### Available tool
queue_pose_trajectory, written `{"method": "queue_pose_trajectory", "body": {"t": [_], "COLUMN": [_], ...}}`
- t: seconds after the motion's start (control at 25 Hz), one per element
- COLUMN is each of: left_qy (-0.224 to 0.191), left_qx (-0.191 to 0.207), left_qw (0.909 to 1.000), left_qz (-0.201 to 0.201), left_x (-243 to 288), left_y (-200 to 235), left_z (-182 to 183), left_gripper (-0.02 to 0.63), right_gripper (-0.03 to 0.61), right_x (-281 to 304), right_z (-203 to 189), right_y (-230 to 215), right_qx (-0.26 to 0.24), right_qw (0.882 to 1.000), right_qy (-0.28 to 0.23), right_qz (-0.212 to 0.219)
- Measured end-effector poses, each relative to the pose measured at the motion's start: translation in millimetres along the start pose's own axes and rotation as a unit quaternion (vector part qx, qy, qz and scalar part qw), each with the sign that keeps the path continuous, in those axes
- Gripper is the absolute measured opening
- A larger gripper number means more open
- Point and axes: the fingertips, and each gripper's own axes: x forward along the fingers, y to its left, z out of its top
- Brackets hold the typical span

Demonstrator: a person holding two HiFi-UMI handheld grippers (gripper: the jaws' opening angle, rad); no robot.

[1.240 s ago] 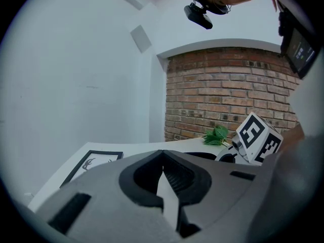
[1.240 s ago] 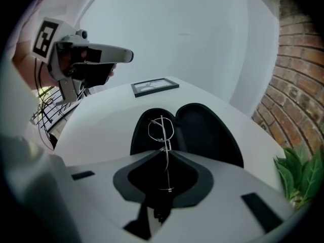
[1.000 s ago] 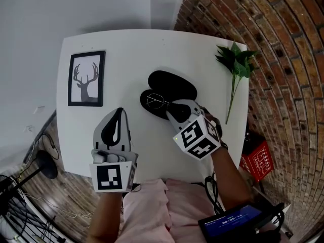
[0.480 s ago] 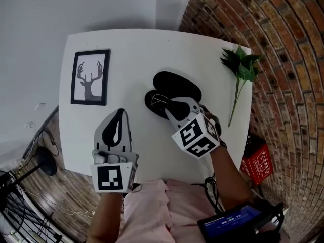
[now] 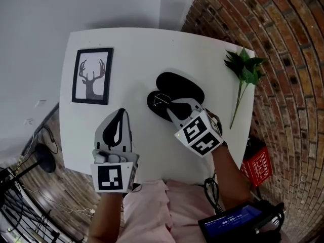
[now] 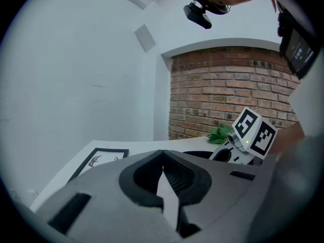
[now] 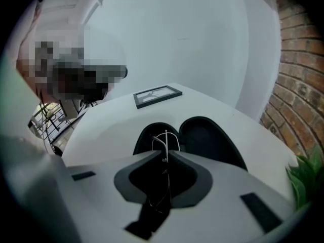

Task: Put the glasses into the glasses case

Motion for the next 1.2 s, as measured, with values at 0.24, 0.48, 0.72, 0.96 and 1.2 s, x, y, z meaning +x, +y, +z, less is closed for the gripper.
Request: {"method": "queue_pose_trajectory", "body": {"t": [0.24, 0.48, 0.72, 0.96, 1.2], "left_qy": [0.004, 0.007, 0.011, 0.013, 0.016], "left_qx": [0.0, 0.002, 0.002, 0.006, 0.007], "left_qw": [1.0, 0.9999, 0.9999, 0.9997, 0.9996], "left_qz": [-0.005, -0.01, -0.011, -0.02, -0.022], "left_x": [3, 6, 8, 13, 14], "left_y": [-1, -3, -4, -12, -14], "left_z": [0, 0, -2, -3, -4], "left_gripper": [0.005, 0.005, 0.005, 0.005, 0.005], "right_gripper": [0.042, 0.053, 0.097, 0.06, 0.033], "right_x": [1, 0, -15, -15, -11], "right_z": [-3, -2, 1, -10, -11], "right_y": [5, 7, 7, -2, -2], "right_qx": [0.033, 0.03, 0.0, -0.014, -0.008], "right_qw": [0.999, 0.998, 0.999, 0.999, 0.999], "right_qy": [-0.003, -0.001, -0.014, 0.006, 0.005], "right_qz": [0.039, 0.06, 0.05, 0.035, 0.039]}}
